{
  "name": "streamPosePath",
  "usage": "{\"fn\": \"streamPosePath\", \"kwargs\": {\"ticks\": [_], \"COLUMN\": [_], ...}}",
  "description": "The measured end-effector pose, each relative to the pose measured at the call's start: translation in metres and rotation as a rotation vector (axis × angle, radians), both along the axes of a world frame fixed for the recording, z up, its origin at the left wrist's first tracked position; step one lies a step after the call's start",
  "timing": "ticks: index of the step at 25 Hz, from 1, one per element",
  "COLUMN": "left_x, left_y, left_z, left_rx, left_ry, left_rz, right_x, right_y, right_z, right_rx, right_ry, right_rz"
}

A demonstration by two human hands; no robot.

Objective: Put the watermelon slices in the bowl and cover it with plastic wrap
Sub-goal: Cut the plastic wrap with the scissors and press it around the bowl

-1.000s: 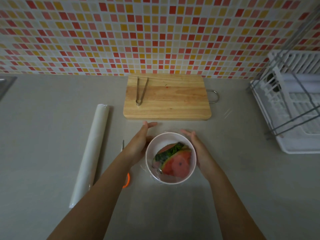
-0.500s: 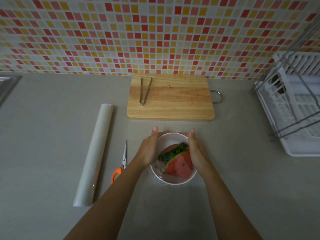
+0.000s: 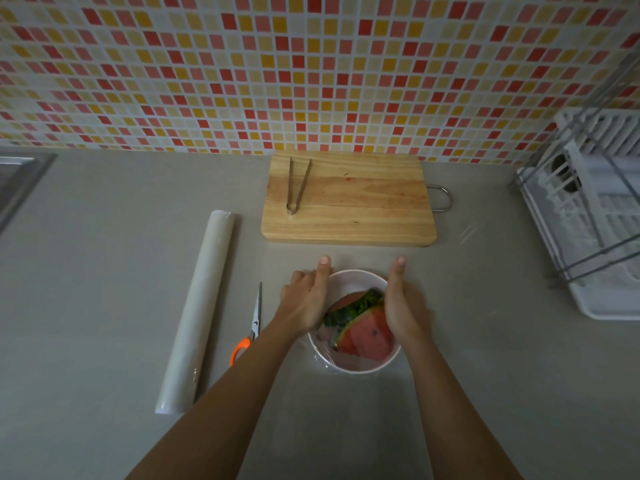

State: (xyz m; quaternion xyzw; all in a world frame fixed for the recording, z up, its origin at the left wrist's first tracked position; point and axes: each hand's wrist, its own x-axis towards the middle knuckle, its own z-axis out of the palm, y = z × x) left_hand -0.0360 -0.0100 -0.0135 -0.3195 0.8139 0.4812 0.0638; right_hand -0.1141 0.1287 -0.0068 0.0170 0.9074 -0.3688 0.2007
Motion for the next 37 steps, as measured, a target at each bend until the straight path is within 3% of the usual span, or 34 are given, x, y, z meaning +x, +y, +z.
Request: {"fn": "streamPosePath", "kwargs": {"ticks": [4,7,9,13,18,20,23,26,28,30,33,37], "left_x": [-0.001,0.000,0.003,0.003,0.001,0.005,0.017,0.021,0.016,0.014,0.012,0.010], "left_y": [-0.017,-0.032,-0.026,-0.007,-0.005,-0.001,0.010,0.005,0.000,0.003,0.009,0.006], "left_z": [0.007,0.003,0.002,-0.002,0.001,0.002,0.000,0.001,0.006,0.007,0.004,0.002], "left_rx": [-0.243,0.053,0.276,0.342,0.228,0.105,-0.114,0.089,0.299,0.411,0.589,0.642], "left_ry": [-0.067,0.146,0.262,0.279,0.256,0.237,0.208,0.337,0.378,0.386,0.396,0.351], "left_rz": [-0.157,-0.160,-0.188,-0.158,-0.113,-0.105,-0.060,0.054,-0.019,-0.061,0.072,0.131], "right_x": [-0.004,-0.007,-0.001,0.009,0.008,0.007,0.008,0.044,0.064,0.059,0.031,0.029], "right_y": [0.004,0.013,0.015,0.012,0.008,0.007,0.026,0.033,0.021,0.012,0.010,0.015], "right_z": [-0.002,-0.003,-0.002,-0.005,0.002,0.003,0.005,0.003,-0.001,-0.006,-0.007,-0.015], "right_rx": [0.091,-0.403,-0.575,-0.500,-0.217,-0.200,-0.408,-0.615,-0.679,-0.611,-0.594,-0.610], "right_ry": [0.044,-0.034,-0.054,0.022,0.169,0.143,0.160,0.148,0.102,0.128,0.103,0.150], "right_rz": [-0.008,-0.014,0.126,0.217,0.239,0.111,-0.305,-0.330,-0.256,-0.159,-0.133,-0.097]}}
